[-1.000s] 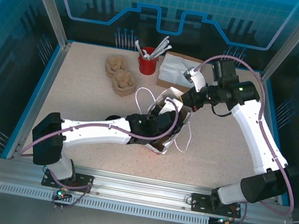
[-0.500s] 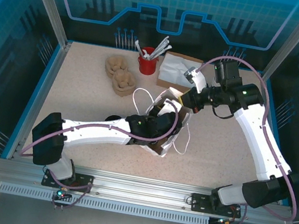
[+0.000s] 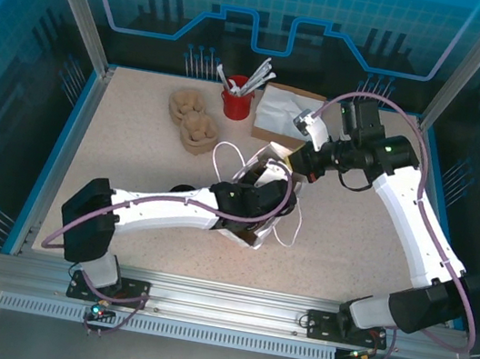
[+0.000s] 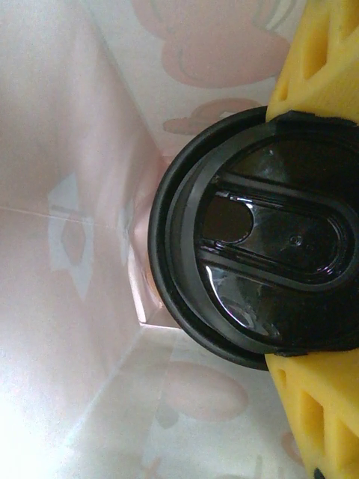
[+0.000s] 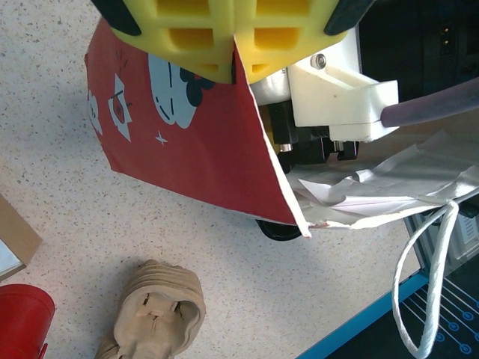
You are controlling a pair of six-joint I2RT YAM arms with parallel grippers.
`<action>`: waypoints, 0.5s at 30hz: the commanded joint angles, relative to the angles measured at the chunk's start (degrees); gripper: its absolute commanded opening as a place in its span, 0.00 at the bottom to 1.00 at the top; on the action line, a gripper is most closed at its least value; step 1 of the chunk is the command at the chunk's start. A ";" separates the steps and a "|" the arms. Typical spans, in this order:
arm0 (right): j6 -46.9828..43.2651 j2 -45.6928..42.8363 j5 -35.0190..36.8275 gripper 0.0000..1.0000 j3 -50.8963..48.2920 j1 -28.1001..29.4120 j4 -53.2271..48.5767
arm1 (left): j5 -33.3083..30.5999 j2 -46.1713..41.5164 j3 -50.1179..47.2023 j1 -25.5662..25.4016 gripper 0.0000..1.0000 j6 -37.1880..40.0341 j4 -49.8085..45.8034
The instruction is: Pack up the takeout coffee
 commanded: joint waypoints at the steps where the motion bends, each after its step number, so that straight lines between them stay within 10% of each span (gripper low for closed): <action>1: 0.46 -1.43 -5.28 0.00 -0.24 1.55 -0.84 | 2.12 2.12 2.21 2.17 0.59 -3.02 -4.73; 15: 1.24 4.32 -10.60 0.00 0.39 1.12 0.09 | 9.47 6.72 7.88 6.35 0.59 -9.16 -14.28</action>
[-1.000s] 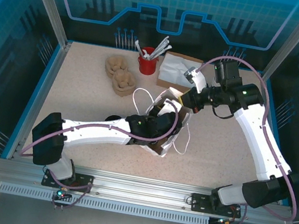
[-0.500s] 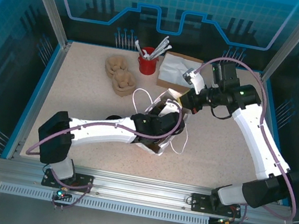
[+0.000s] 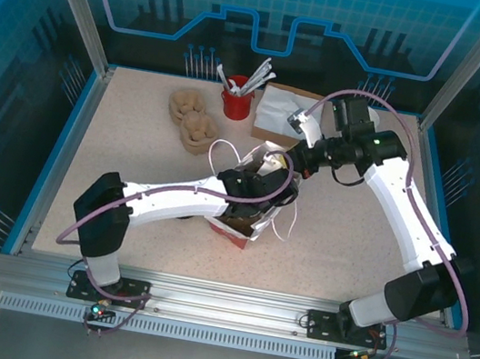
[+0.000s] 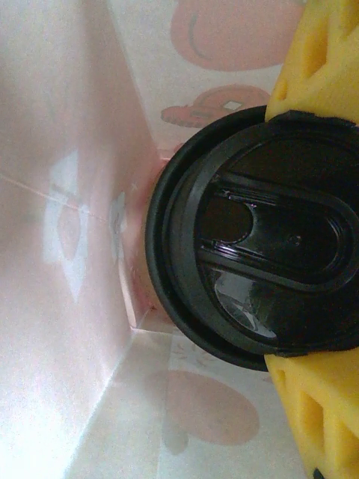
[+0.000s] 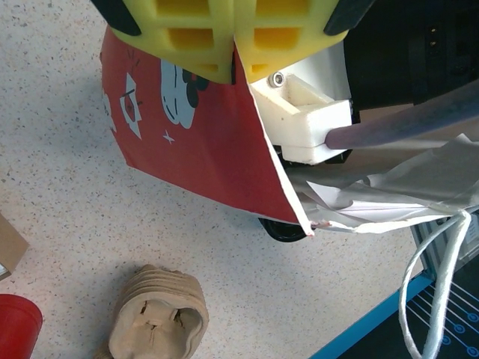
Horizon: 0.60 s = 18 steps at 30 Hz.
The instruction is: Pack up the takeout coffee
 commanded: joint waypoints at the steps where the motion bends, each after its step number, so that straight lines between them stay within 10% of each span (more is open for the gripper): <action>1: 1.13 0.28 -9.43 0.00 1.02 1.17 -2.52 | 2.89 2.24 1.76 2.45 0.59 -3.30 -4.17; 18: 4.72 3.89 -10.29 0.06 0.91 0.26 -0.14 | 10.11 6.84 5.22 7.04 0.59 -4.74 -7.59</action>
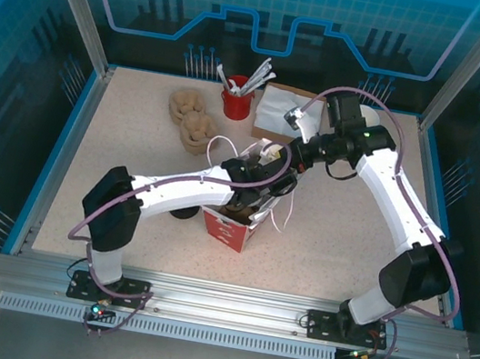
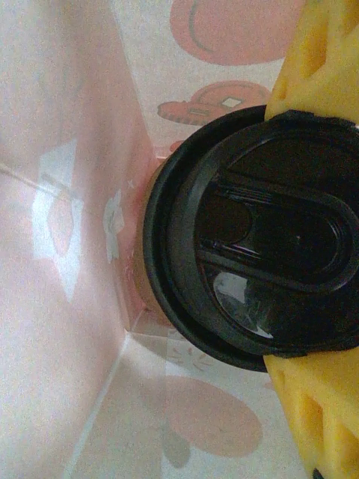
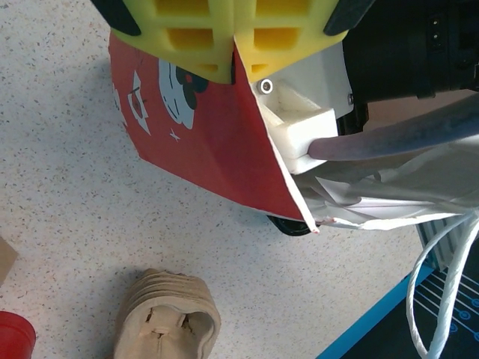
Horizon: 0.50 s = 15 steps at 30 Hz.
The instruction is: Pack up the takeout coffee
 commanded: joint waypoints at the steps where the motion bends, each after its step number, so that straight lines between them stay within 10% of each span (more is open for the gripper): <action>1: 2.81 -0.41 -8.60 0.07 1.13 0.94 -3.52 | 3.39 3.32 1.18 3.29 0.59 -2.60 -1.75; 15: 9.37 3.04 -7.37 0.35 5.45 -1.12 -3.13 | 10.33 6.14 2.69 6.63 0.59 -2.95 -2.71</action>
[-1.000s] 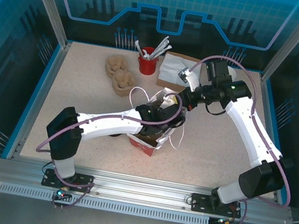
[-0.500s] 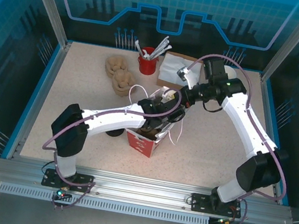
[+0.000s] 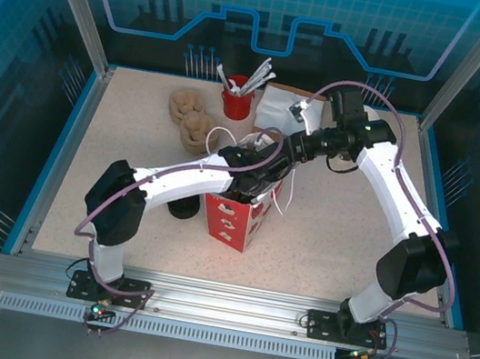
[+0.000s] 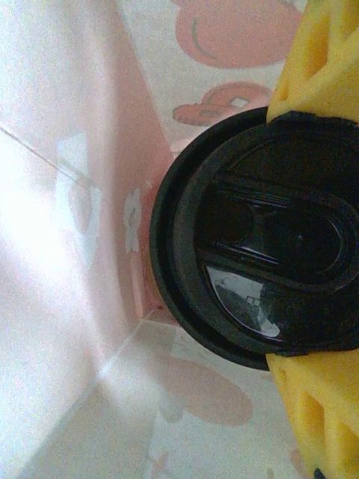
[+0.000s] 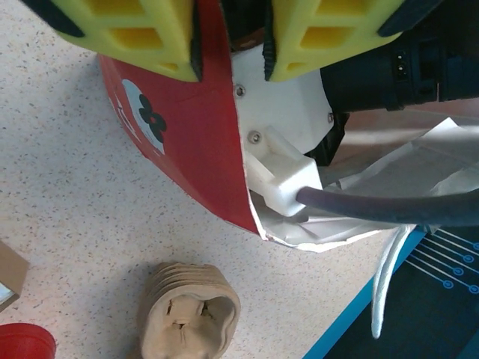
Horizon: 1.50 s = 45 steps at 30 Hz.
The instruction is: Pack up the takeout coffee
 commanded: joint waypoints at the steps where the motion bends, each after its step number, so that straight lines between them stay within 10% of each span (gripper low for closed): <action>1: 3.85 0.05 -5.59 0.36 2.83 0.73 -3.39 | 4.06 4.42 0.68 1.82 0.59 -1.53 -2.55; 16: 13.69 -0.97 -2.94 0.60 9.34 -2.26 -1.17 | 6.99 6.72 3.30 2.86 0.59 -0.99 -3.52; 45: 44.27 -15.71 3.62 0.53 -6.63 -8.17 -4.94 | 14.00 16.55 11.02 4.22 0.56 -3.50 -10.92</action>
